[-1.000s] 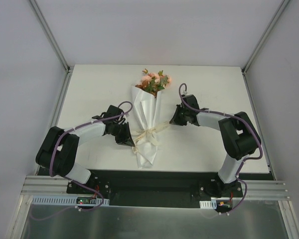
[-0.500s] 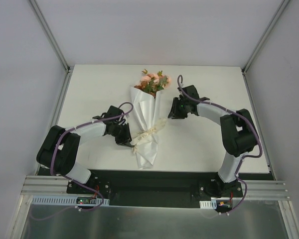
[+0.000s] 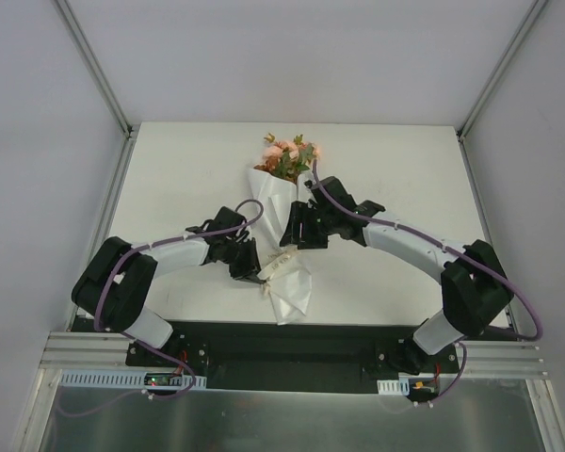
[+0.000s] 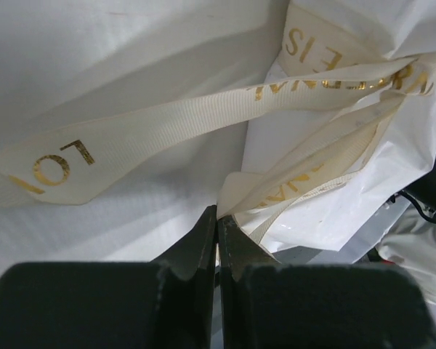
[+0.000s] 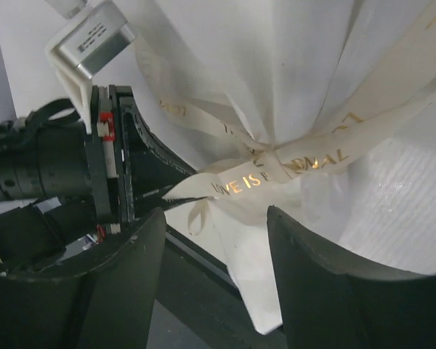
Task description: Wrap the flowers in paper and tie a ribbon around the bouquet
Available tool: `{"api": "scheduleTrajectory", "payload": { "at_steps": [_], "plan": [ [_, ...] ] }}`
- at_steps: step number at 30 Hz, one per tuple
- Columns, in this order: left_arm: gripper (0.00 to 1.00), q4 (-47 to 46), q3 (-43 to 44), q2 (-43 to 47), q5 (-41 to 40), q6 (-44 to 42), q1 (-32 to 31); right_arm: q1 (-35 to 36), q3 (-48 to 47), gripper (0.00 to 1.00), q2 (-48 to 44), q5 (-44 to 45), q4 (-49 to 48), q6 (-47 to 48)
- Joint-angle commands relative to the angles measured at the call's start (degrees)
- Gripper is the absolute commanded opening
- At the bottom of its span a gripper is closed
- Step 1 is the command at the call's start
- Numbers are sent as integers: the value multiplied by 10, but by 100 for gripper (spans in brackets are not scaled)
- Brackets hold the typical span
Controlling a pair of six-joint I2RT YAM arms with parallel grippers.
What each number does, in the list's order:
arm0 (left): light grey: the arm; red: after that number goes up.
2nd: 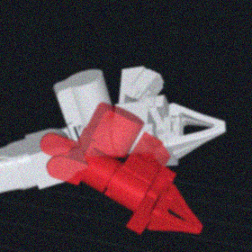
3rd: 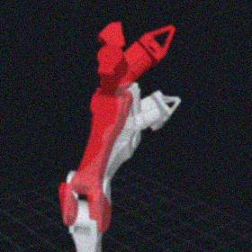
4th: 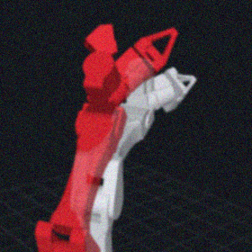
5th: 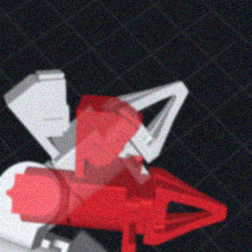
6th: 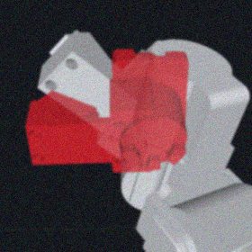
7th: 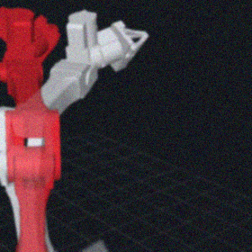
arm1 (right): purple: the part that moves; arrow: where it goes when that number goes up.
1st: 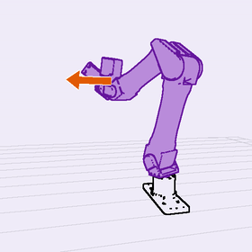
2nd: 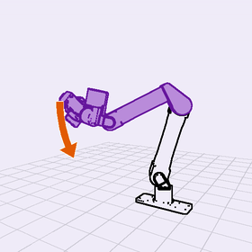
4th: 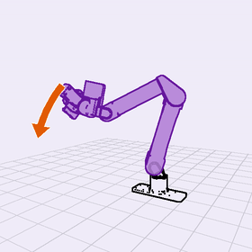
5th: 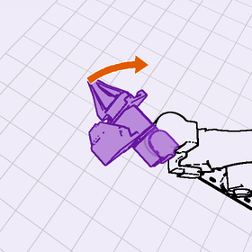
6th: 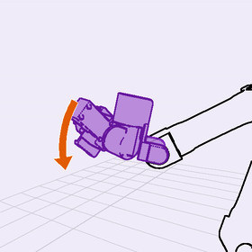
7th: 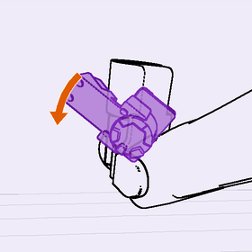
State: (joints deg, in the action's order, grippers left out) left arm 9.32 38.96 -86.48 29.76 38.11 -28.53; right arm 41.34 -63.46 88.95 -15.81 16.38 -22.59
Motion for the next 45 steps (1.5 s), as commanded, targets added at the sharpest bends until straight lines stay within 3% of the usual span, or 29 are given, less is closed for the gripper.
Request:
{"api": "scheduleTrajectory", "payload": {
  "at_steps": [1,6,11,21,35,40,45],
  "plan": [
    [0,-45,24,-17,10,46,-45,4,0,61,19,32,50,-129],
    [0,-53,38,-34,12,51,-64,28,21,59,21,67,64,-170],
    [0,-57,40,-35,11,54,-73,39,21,50,37,68,71,-192],
    [0,-62,40,-37,14,52,-78,42,-1,50,64,95,81,-187],
    [0,-62,38,-44,8,46,-78,44,2,4,33,94,94,-171],
    [0,-62,45,-49,8,43,-77,48,6,0,12,81,116,-151],
    [0,-62,53,-55,10,43,-78,52,25,1,-14,8,105,-110]
  ]
}}
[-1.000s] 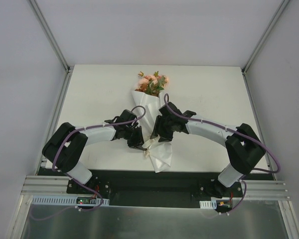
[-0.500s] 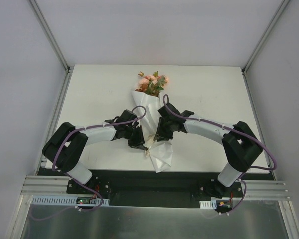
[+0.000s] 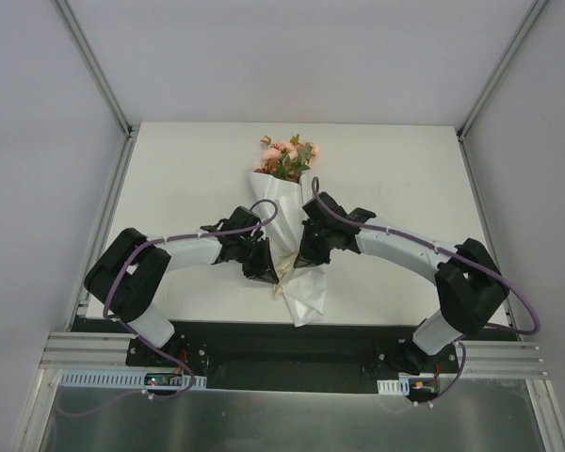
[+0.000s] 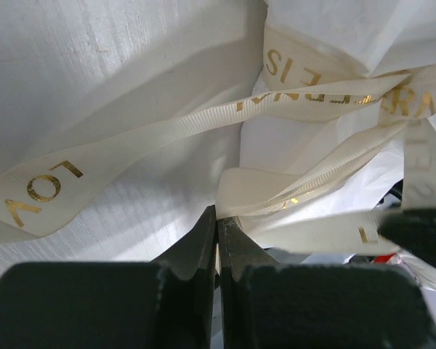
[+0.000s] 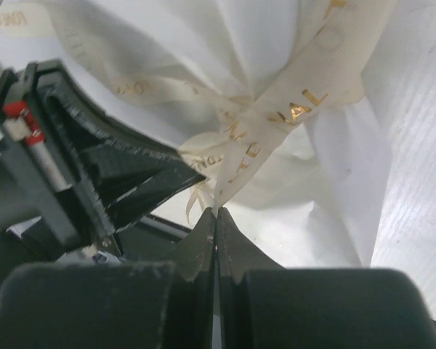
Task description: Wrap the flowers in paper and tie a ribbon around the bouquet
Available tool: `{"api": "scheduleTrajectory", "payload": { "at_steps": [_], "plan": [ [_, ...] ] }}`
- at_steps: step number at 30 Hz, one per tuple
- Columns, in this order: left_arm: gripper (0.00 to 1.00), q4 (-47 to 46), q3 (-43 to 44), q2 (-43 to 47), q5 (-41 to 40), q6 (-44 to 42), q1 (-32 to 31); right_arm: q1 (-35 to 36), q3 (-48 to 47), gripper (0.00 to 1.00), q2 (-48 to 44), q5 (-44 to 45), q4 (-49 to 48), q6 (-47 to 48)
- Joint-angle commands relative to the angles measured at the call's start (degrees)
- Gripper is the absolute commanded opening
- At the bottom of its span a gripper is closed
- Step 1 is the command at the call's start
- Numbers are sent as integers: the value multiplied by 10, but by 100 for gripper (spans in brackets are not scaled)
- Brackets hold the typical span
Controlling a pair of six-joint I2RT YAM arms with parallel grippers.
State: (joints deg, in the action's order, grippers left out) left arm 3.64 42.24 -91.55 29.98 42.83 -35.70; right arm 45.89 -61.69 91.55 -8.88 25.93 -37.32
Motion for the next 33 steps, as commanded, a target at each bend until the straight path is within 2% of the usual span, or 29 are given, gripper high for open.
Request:
{"api": "scheduleTrajectory", "payload": {
  "at_steps": [1,7,14,16,17,18,21,22,24,27,33],
  "plan": [
    [0,-6,21,-5,8,-4,-6,10,8,0,-40,-80,7,48],
    [0,-6,25,-5,9,-5,-6,47,27,0,-51,-197,-5,116],
    [0,-6,23,-1,6,-6,-5,89,33,2,-52,-227,10,153],
    [0,-5,24,-1,6,-6,-5,91,23,5,-42,-208,22,164],
    [0,-5,24,-2,6,-6,-5,90,17,13,-40,-200,34,170],
    [0,-6,23,-1,8,-6,-5,88,-1,32,-38,-190,44,176],
    [0,-6,21,-2,7,-7,-5,70,-27,61,-54,-158,66,206],
    [0,-5,21,-3,9,-8,-4,62,-44,66,-61,-142,72,224],
    [0,-5,21,-4,10,-8,-4,29,-57,71,-82,-139,83,254],
    [0,-4,25,-10,16,-10,-4,-36,-73,73,-98,-130,94,302],
    [0,-5,28,-14,25,-17,-4,-155,-40,75,-61,-159,22,292]
  ]
}}
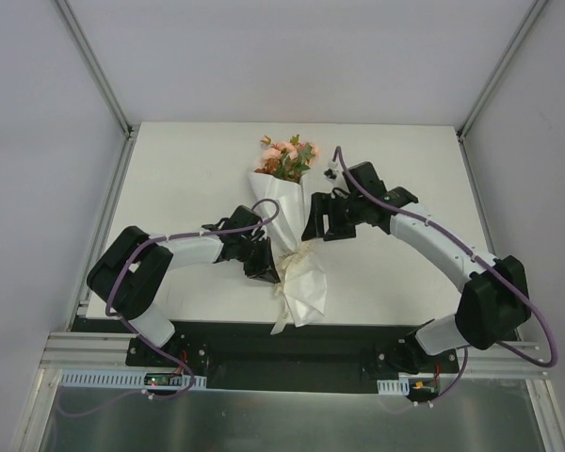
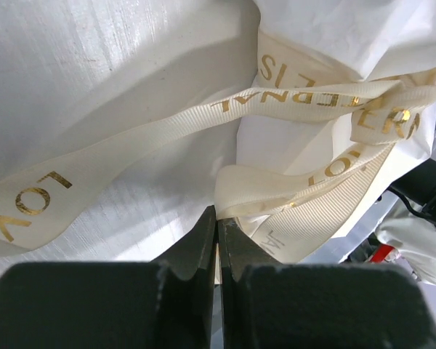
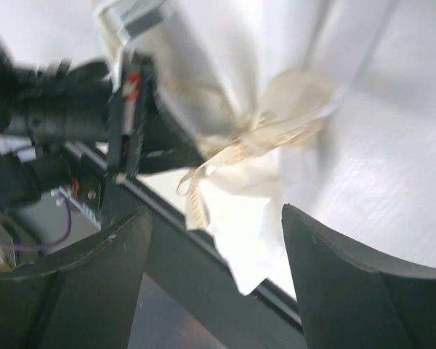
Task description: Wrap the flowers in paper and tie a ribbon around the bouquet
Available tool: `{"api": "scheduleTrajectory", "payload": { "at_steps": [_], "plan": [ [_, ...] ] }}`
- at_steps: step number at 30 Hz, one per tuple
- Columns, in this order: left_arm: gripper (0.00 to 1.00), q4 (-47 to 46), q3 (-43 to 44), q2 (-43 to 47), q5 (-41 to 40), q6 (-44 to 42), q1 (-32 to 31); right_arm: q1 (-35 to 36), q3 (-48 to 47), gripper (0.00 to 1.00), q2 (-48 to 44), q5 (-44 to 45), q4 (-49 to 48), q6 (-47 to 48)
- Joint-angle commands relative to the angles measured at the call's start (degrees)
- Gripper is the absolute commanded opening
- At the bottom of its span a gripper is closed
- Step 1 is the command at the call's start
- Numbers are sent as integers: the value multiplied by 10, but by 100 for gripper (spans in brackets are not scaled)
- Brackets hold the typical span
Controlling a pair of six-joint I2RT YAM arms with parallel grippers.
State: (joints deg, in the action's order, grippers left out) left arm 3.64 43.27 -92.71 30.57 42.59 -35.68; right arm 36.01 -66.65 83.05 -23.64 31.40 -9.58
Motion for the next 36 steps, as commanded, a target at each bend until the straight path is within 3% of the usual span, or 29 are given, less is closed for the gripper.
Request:
{"api": "scheduleTrajectory", "payload": {
  "at_steps": [1,7,14,19,21,22,25,28,31,36],
  "plan": [
    [0,-4,18,-3,21,-15,-4,-65,12,75,33,-29,-56,10],
    [0,-4,15,2,22,-15,-4,-81,-1,70,115,-54,-112,-3],
    [0,-3,12,4,20,-15,-4,-81,-10,52,164,-70,-144,-4],
    [0,-4,16,6,21,-17,-4,-80,-12,52,183,-72,-150,-7],
    [0,-3,16,5,22,-17,-4,-80,-12,44,186,-74,-151,-10],
    [0,-2,17,4,22,-16,-5,-80,-15,30,186,-71,-147,-10],
    [0,4,18,7,16,-16,-4,-80,-15,13,174,-53,-128,-8],
    [0,9,16,8,9,-16,-4,-81,-14,13,155,-25,-107,-2],
    [0,17,10,8,-6,-10,0,-82,-15,3,149,-11,-94,7],
    [0,30,-8,13,-29,2,11,-85,-25,1,157,-11,-83,11]
  ]
}}
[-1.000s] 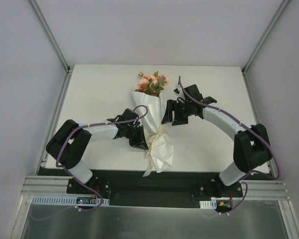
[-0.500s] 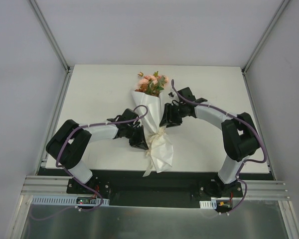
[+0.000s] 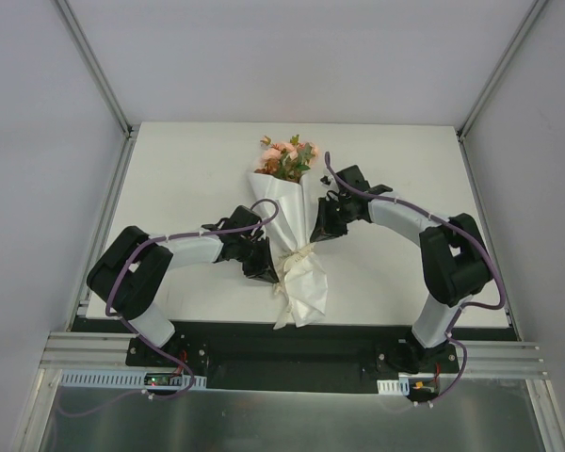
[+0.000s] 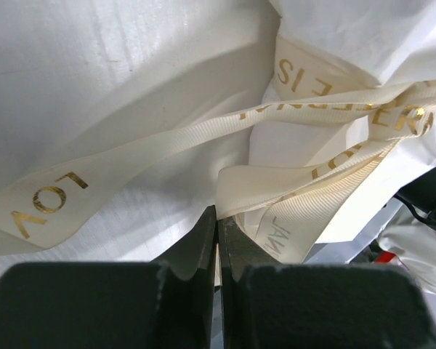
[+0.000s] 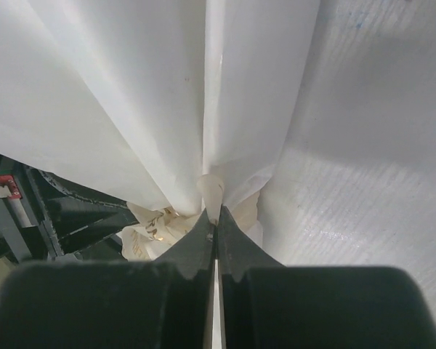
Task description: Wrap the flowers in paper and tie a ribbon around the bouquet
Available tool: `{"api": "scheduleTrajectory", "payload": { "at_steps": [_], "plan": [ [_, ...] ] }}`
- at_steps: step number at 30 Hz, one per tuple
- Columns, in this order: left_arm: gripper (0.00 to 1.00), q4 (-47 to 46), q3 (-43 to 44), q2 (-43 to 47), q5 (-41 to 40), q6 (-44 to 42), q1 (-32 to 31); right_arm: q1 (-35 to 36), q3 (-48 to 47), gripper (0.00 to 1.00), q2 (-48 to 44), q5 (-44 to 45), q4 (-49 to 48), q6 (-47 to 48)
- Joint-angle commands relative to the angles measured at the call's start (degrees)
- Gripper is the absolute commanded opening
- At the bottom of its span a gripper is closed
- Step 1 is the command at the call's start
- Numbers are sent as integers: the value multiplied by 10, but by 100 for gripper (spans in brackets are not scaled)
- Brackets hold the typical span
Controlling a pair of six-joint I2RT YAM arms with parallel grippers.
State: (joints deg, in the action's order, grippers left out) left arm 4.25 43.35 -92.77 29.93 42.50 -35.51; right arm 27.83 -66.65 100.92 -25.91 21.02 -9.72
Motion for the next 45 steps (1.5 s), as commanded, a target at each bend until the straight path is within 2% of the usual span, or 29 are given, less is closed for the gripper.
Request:
{"api": "scheduleTrajectory", "payload": {
  "at_steps": [1,5,9,17,24,29,45],
  "plan": [
    [0,28,-12,15,-23,4,14,-3,-25,1,-21,13,19,13],
    [0,42,-34,34,-58,14,25,-7,-23,1,-22,57,19,10],
    [0,62,-49,47,-93,17,34,-19,20,1,-22,113,-39,-25],
    [0,82,-83,65,-168,29,46,-69,71,0,28,111,-155,-83],
    [0,84,-115,90,-211,47,74,-113,81,0,52,120,-186,-111],
    [0,84,-134,113,-218,50,113,-135,96,0,50,128,-206,-130],
    [0,113,-127,122,-227,31,183,-168,96,0,58,141,-222,-157]
  ]
}}
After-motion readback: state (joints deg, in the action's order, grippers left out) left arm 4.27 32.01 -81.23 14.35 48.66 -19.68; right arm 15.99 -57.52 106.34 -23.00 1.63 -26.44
